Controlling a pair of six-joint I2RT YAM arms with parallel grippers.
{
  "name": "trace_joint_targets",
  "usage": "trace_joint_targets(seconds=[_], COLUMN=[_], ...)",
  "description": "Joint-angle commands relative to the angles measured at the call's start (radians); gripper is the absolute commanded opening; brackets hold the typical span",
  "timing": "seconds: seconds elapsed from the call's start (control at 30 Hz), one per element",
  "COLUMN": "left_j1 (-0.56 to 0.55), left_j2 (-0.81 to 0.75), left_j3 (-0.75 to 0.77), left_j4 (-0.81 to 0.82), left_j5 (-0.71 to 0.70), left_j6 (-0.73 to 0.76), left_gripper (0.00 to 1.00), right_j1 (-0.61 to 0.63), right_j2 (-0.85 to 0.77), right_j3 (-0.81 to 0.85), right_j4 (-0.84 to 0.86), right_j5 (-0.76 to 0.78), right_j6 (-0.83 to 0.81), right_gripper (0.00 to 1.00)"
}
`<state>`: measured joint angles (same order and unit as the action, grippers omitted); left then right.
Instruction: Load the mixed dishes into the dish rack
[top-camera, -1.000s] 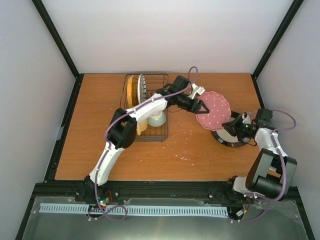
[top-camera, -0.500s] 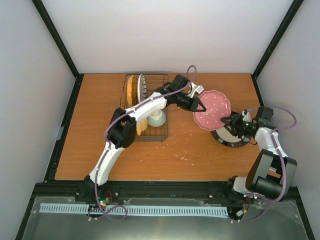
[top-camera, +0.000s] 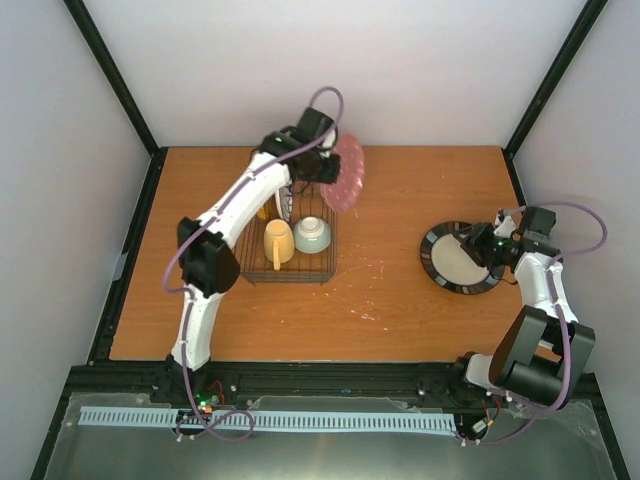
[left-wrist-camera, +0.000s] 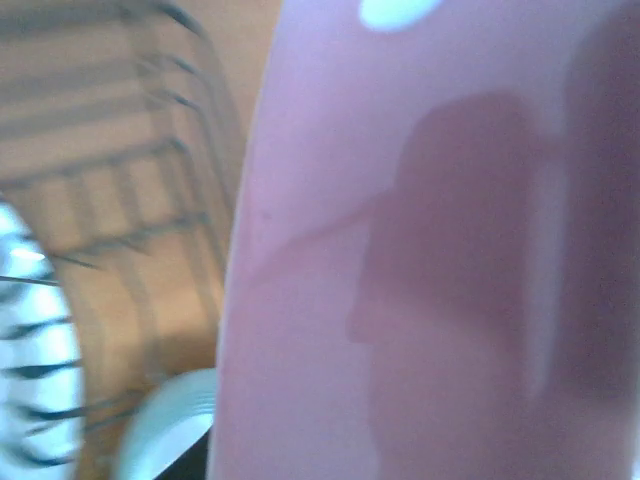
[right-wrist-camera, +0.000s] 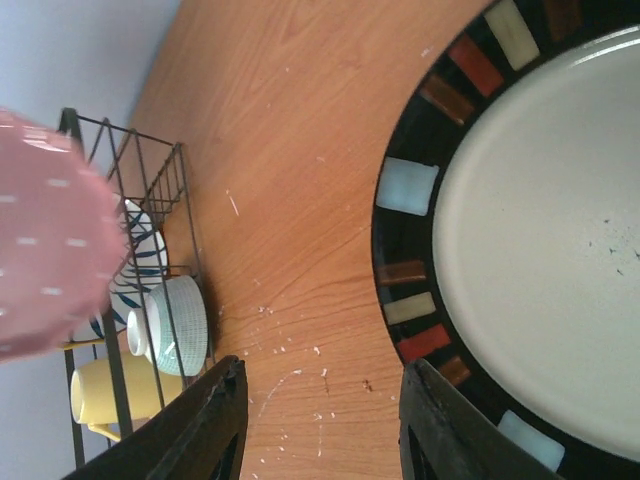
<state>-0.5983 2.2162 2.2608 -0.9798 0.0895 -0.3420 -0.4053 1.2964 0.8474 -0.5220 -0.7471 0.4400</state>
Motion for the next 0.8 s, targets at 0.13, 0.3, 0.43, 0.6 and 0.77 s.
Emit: trace_joint_targets(seconds=[0.13,0.3,0.43,0.6,0.77], left_j1=[0.008,0.008,0.008,0.006,0.007], left_j2=[-0.311,-0.290,-0.220,-0.157,-0.131], left_j3=[0.103,0.193,0.255,0.259,0.263], left_j4=[0.141,0.065,-0.108,-0.253,-0.291], left_j5=[-0.252,-0.347,-0.423,-0.476,-0.515], left_j6=[-0.014,-0.026,-0.044,-0.076,-0.072], left_gripper=[0.01,0.01,0.01,0.01,0.01], right_j1=[-0.006,-0.006,-0.006,-0.006,-0.006], right_j2=[0.062,0.086,0.096,0.108,0.114], right_j3=[-0.033,-0.030,-0.033,-0.028,-0.036], right_j4=[0.082,0.085,0.088,0.097,0.111], right_j5=[-0.015,-0.024,-0.029,-0.039,-0.047], right_j6=[0.014,0.003,0.004,0.011,0.018], right_gripper=[0.41,0.41,0.41,0.41,0.41])
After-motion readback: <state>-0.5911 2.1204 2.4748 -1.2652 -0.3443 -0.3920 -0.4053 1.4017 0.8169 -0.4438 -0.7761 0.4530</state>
